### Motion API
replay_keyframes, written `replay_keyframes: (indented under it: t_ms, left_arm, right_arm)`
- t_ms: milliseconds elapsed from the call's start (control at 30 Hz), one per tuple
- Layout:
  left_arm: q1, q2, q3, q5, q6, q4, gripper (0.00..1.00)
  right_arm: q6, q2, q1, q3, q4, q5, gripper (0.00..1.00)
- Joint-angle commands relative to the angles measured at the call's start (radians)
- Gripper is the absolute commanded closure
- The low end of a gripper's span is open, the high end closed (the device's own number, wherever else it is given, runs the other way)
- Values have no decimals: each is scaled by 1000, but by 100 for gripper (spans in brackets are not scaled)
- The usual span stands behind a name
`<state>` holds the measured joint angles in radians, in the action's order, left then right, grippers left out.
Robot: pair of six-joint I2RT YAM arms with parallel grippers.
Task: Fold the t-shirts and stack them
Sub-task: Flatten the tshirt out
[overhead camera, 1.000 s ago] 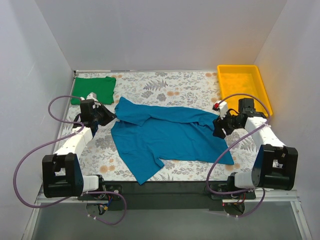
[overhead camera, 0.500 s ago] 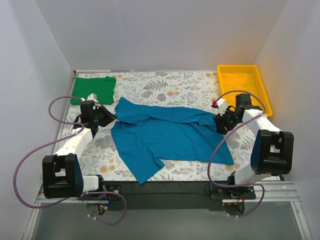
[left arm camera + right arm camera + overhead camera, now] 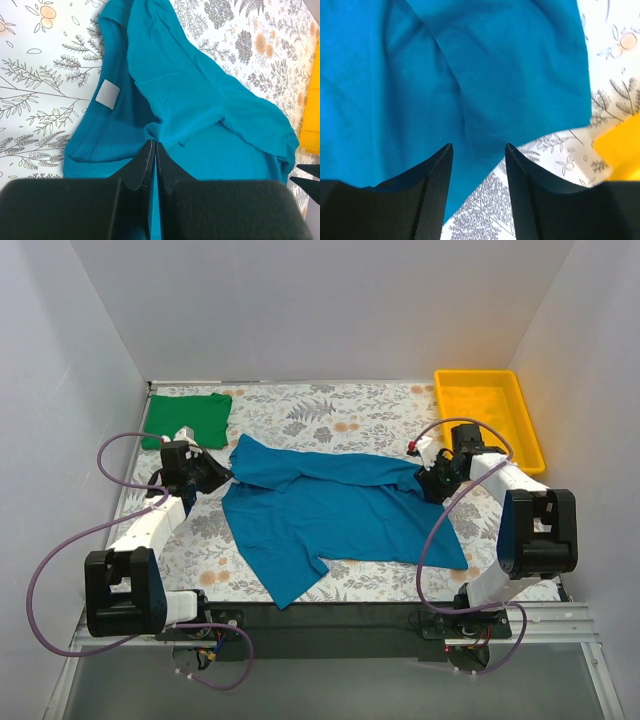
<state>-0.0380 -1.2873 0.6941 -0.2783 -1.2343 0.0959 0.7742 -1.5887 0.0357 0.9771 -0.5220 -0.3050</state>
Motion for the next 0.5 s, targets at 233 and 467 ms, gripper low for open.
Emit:
replay_keyframes:
  t_ms: [233,467]
  left_arm:
    - [-2,26,-10,-24,13,-22,100]
    - [-3,25,-10,-25,12,-22,100]
  right_arm:
    - [-33,-56,43,51,37,76,58]
    - [-39,-102,46,57,40,89,64]
